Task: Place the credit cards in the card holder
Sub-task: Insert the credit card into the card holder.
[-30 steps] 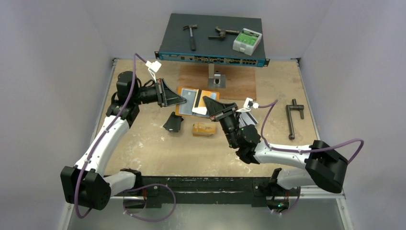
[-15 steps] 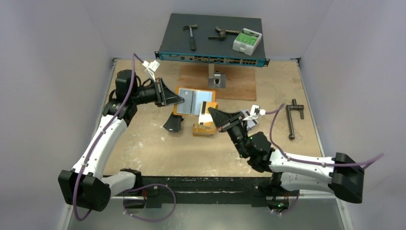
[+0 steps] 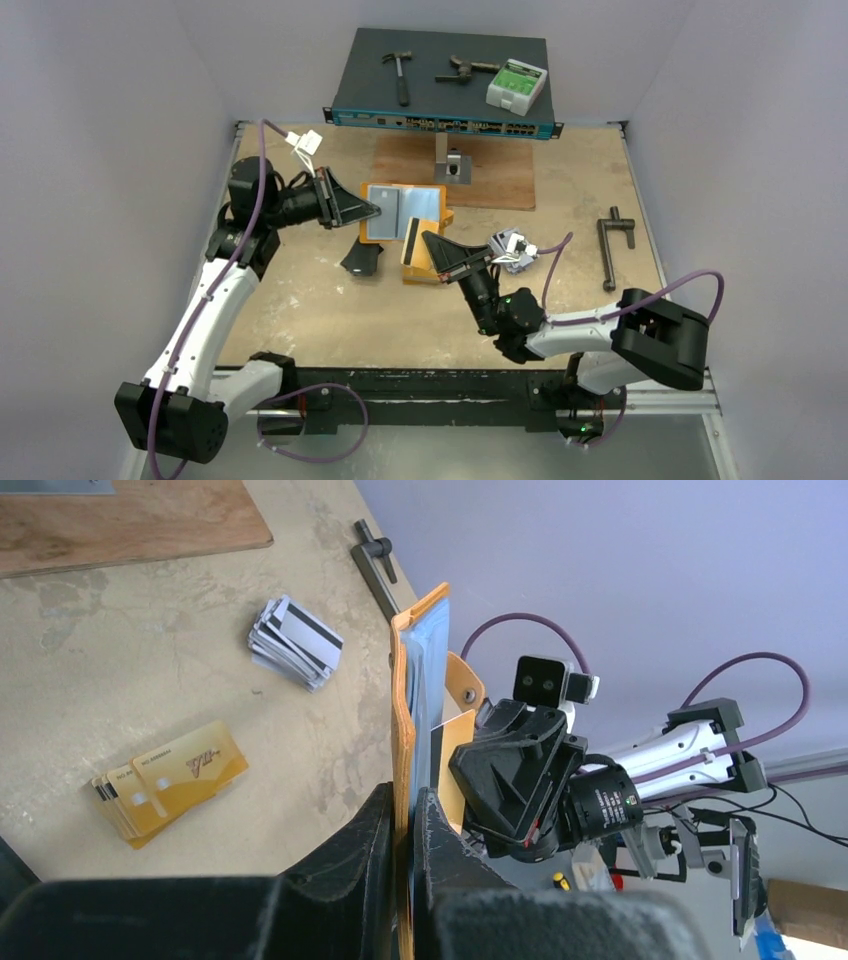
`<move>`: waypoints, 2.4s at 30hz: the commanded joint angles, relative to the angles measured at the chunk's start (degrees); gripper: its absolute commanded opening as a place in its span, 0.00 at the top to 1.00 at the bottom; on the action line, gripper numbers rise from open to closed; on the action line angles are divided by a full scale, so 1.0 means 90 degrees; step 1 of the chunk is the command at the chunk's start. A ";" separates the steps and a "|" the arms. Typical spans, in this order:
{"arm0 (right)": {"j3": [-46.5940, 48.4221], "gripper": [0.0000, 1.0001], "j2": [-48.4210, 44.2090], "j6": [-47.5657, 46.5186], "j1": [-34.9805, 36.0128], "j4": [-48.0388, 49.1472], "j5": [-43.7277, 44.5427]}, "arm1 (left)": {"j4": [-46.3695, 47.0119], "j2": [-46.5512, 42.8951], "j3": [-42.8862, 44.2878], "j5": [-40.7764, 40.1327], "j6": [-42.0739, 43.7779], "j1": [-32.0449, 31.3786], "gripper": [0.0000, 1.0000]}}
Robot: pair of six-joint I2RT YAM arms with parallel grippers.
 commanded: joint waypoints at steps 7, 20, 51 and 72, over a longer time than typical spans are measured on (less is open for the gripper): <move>0.0726 1.00 0.0043 0.0200 0.0025 0.2266 -0.0407 | 0.0321 -0.0280 -0.0326 0.0034 -0.0172 0.0031 1.00; 0.1328 1.00 0.0163 -0.1016 0.0035 0.1966 0.0005 | 0.0805 -0.0435 -0.0592 0.0137 -0.0749 0.0029 1.00; 0.1229 1.00 -0.0075 -0.1366 0.0005 0.1480 0.0537 | 0.1861 -0.0682 -0.0730 0.0466 -0.1709 0.0029 1.00; 0.1228 1.00 0.0064 -0.1317 -0.0088 0.1695 0.0588 | 0.1909 -0.0761 -0.0811 0.0495 -0.1814 0.0014 1.00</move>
